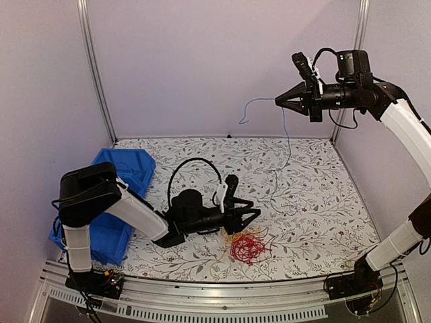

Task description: Untangle the cables

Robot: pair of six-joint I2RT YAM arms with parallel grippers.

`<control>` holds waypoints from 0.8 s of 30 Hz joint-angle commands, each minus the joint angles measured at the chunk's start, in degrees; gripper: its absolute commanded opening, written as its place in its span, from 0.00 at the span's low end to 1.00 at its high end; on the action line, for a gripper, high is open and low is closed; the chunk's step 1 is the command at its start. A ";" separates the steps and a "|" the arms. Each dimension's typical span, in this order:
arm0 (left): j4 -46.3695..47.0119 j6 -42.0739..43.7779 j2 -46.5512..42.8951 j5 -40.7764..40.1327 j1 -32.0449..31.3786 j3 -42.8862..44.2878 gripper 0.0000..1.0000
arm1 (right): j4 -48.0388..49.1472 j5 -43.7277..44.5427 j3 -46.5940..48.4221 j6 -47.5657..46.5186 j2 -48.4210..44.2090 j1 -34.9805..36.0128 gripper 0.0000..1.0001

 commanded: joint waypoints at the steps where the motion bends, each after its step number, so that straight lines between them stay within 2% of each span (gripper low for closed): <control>1: 0.00 2.35 -4.27 -5.98 -0.61 -1.63 0.48 | 2.87 -0.13 -3.37 1.20 -2.76 -0.19 0.00; 8: -2.99 13.15 -11.87 -8.77 -1.33 -0.53 0.54 | 6.37 -0.98 -9.43 3.25 -2.96 -0.18 0.00; 12: -8.08 19.23 -14.77 -13.94 -1.94 3.46 0.59 | 9.65 -2.43 -12.43 6.71 -2.35 -0.15 0.00; 19: -21.52 27.84 -9.59 -18.52 -2.58 16.29 0.64 | 13.64 -5.31 -14.47 12.50 -1.25 -0.14 0.00; 24: -23.08 28.89 -4.72 -15.18 -2.83 20.68 0.63 | 14.82 -6.82 -15.27 14.49 -1.06 -0.19 0.00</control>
